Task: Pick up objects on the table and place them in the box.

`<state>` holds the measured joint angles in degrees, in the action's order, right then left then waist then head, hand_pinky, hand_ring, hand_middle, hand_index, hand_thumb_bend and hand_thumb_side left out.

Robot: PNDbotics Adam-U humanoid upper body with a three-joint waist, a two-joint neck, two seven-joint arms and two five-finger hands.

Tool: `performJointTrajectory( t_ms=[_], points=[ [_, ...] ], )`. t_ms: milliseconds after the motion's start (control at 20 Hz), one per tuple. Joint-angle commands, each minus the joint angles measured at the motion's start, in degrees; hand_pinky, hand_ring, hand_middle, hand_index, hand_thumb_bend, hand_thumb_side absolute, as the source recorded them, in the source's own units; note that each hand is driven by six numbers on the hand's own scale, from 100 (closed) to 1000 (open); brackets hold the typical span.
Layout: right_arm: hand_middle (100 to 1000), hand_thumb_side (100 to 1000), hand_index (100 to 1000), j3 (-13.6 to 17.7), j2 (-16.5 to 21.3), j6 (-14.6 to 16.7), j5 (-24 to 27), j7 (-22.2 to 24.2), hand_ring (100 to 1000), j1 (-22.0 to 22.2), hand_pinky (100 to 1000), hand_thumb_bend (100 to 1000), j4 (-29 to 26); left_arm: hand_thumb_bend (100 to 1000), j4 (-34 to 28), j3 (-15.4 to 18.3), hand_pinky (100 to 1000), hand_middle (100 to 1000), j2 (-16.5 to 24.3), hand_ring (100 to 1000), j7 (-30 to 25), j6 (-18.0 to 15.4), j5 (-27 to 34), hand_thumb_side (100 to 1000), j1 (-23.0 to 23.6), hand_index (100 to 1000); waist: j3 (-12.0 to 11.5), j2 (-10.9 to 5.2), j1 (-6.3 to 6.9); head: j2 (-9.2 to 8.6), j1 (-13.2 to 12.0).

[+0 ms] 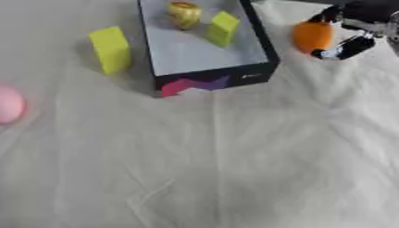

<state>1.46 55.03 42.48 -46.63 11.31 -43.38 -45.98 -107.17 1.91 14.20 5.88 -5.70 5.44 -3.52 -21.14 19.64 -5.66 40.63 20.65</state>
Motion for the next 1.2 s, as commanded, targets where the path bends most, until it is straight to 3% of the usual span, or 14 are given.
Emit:
performJointTrajectory(
  t_ms=[50, 350, 700, 850, 1000, 1200],
  points=[
    [705, 581, 870, 0.53, 1.71, -1.16, 3.81, 0.89, 696, -0.61, 698, 379, -1.36, 100, -0.57, 0.33, 842, 629, 0.49, 594, -0.08, 0.03, -0.33, 866, -0.23, 709, 0.13, 0.03, 0.04, -0.95, -0.08],
    [652, 556, 812, 0.89, 1.38, -4.14, 6.64, -3.42, 654, 0.07, 682, 309, -1.69, 100, -0.57, 0.35, 845, 622, 0.41, 594, -0.15, 0.06, -0.36, 862, -0.33, 702, 0.23, 0.14, -0.07, -1.03, 0.01],
    [693, 584, 818, 0.22, 1.28, -4.75, 5.86, -8.30, 708, 0.93, 697, 250, -2.30, 100, -0.50, 0.40, 846, 613, 0.36, 590, -0.34, 0.08, -0.35, 862, -0.31, 697, 0.23, 0.08, -0.11, -1.04, 0.11],
    [790, 665, 919, -0.39, 1.43, -3.63, 4.37, -7.59, 810, 1.39, 800, 283, -3.01, 100, -0.47, 0.39, 846, 610, 0.38, 587, -0.49, 0.15, -0.41, 863, -0.33, 695, 0.30, 0.08, -0.12, -1.08, 0.07],
    [812, 689, 913, -0.43, 1.60, -2.75, 2.04, -4.50, 815, 1.55, 769, 331, -3.03, 100, -0.45, 0.37, 846, 605, 0.37, 584, -0.63, 0.21, -0.46, 865, -0.33, 693, 0.29, 0.13, -0.13, -1.07, 0.09],
    [802, 601, 929, 0.19, 1.46, -2.10, 0.75, -3.06, 796, 1.56, 751, 450, -3.26, 100, -0.43, 0.35, 846, 601, 0.33, 581, -0.71, 0.26, -0.56, 865, -0.32, 691, 0.29, 0.38, -0.14, -1.23, 0.12]
  ],
)
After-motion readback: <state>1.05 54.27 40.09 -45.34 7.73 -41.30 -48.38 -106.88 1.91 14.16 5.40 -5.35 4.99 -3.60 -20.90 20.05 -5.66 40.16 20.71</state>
